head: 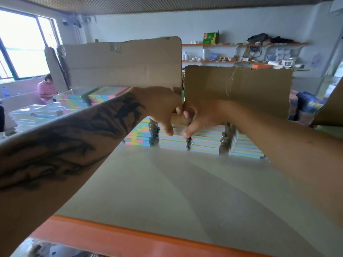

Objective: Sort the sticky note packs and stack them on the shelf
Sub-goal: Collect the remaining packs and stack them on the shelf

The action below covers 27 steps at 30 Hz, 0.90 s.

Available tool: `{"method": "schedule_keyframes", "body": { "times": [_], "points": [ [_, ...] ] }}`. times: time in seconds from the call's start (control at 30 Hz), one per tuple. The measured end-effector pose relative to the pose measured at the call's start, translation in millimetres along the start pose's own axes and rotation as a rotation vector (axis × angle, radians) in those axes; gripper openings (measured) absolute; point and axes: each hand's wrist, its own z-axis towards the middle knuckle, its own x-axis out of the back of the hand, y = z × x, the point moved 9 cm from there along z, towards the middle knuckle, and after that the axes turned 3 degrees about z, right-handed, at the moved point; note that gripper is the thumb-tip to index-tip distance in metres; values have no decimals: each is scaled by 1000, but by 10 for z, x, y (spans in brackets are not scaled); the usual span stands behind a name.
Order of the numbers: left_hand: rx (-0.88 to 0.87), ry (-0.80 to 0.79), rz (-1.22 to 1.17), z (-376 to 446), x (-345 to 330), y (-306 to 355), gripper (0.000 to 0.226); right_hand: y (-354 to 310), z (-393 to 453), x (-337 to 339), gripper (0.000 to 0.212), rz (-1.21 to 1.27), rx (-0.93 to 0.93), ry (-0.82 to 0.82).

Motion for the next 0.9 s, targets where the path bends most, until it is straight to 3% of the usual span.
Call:
{"method": "schedule_keyframes", "body": {
  "times": [0.1,0.2,0.33,0.6,0.77,0.9],
  "points": [
    [27,55,-57,-244,143,-104,67,-99,-110,122,47,13,32,25],
    [119,80,-247,-558,235,-425,43,-286,-201,341,44,46,53,116],
    [164,166,-261,-902,398,-843,65,-690,-133,527,37,57,94,216],
    [-24,218,-585,-902,292,-1086,74,-1114,203,570,52,-75,-27,200],
    [-54,211,-479,-863,160,-1487,73,-1288,372,504,64,-28,-82,168],
    [-81,146,-409,-773,-35,-1751,78,-1338,620,357,55,-67,-164,93]
  ]
}}
